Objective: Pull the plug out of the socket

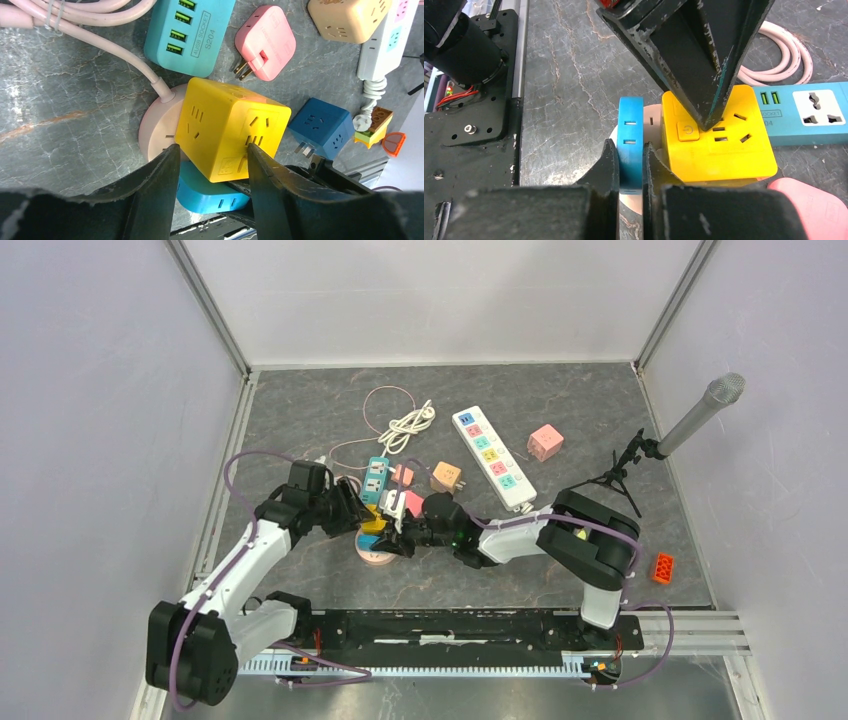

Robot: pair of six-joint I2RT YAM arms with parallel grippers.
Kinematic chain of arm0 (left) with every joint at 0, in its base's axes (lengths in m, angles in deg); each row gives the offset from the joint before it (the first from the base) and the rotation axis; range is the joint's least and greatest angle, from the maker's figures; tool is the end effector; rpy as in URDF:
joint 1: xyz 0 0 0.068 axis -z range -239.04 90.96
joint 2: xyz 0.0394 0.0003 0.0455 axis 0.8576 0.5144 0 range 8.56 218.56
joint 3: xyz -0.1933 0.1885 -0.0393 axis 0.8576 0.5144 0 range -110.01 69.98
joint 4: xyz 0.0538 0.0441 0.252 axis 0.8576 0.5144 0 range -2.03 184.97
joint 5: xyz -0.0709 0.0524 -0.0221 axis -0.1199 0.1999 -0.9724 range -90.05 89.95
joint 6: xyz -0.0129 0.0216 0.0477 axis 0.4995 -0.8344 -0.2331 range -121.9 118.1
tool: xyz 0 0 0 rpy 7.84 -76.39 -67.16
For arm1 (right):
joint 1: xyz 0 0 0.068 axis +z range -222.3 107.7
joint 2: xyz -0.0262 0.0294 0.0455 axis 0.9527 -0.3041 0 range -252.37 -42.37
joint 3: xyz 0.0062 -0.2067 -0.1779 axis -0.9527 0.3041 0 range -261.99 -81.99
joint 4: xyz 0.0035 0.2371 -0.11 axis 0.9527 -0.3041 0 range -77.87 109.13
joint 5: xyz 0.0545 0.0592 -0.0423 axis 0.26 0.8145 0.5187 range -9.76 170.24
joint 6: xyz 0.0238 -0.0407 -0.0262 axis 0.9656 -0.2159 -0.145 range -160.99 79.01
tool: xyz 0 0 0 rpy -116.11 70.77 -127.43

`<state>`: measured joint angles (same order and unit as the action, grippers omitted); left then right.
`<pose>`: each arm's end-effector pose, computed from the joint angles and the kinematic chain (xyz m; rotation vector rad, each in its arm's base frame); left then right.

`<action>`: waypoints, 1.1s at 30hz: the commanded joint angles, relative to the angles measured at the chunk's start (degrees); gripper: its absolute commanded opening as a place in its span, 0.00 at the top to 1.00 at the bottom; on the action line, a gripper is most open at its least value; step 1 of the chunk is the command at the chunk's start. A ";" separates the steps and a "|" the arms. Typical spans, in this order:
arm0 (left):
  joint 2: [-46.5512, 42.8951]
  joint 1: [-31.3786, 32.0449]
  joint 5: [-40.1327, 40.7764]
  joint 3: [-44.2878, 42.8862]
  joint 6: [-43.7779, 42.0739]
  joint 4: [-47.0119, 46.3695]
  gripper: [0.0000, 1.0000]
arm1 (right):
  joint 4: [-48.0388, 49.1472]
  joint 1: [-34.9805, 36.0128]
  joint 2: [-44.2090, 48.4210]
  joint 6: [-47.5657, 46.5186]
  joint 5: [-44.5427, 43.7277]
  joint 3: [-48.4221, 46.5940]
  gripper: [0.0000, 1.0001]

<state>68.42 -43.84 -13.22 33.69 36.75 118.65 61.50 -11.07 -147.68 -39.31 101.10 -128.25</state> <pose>0.1903 -0.0600 0.2107 -0.4354 2.5766 -0.6503 0.1669 0.3303 0.1580 -1.2143 1.5782 1.0762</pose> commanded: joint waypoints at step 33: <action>-2.72 0.09 1.12 4.68 3.45 0.08 0.48 | 1.65 4.99 5.44 -7.37 -4.82 3.87 1.00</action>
<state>64.92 -43.80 -16.87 38.67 41.12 112.96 64.32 -8.88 -144.56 -40.28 97.23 -123.64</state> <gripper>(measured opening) 0.528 0.221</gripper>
